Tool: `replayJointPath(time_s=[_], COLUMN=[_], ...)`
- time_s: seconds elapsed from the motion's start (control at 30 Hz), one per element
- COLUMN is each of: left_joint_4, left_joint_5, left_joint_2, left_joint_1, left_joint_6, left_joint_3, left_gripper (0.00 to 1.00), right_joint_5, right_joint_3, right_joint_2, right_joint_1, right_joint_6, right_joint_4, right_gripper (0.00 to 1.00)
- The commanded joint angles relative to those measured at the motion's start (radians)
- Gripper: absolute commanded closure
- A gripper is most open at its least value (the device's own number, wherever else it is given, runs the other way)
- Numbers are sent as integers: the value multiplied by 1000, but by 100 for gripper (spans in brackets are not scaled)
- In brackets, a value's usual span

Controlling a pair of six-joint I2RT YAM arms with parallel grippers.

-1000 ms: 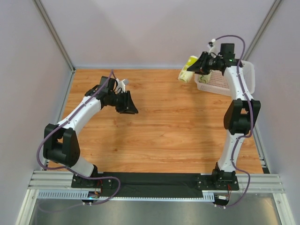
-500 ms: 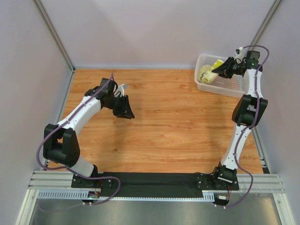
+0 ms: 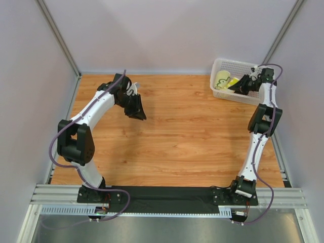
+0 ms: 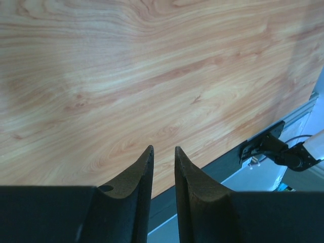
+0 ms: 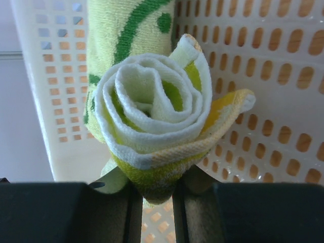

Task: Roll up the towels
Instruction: Place the rolled towel into the container

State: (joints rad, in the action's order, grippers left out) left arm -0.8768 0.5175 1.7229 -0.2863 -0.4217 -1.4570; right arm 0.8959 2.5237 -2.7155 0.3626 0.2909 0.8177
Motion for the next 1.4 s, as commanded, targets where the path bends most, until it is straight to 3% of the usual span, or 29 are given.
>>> replayJointPath(time_s=[0.0, 0.13, 0.2, 0.23, 0.33, 0.43, 0.7, 0.93, 1.2, 1.37], left_joint_4=[-59, -54, -44, -39, -31, -27, 39, 79, 105, 101], left_joint_5=[-27, -27, -24, -24, -36, -65, -135, -200, -211, -224], left_joint_2=[35, 82, 89, 92, 92, 89, -11, -134, -269, -331], left_joint_1=[3, 3, 3, 3, 3, 3, 3, 4, 16, 19], left_joint_6=[-32, -71, -92, -95, -106, -111, -101, -58, -28, -9], left_joint_3=[-77, -115, -123, -124, -131, -120, -28, 76, 221, 262], left_gripper=[71, 71, 71, 71, 72, 72, 73, 72, 72, 72], right_joint_5=[-41, -138, -123, -138, -141, -163, -132, -215, -431, -445], right_joint_3=[52, 27, 24, 26, 23, -6, -153, -255, -387, -506], right_joint_2=[-33, -46, -55, -61, -55, -18, 172, 333, 438, 522], right_joint_1=[-7, -28, -36, -40, -42, -42, -51, -83, -108, -120], right_joint_6=[-6, 31, 72, 83, 116, 111, 123, 59, 5, -1], right_joint_4=[-47, -141, -205, -228, -256, -253, -264, -155, 33, 48], right_gripper=[100, 98, 91, 74, 43, 30, 20, 15, 14, 14])
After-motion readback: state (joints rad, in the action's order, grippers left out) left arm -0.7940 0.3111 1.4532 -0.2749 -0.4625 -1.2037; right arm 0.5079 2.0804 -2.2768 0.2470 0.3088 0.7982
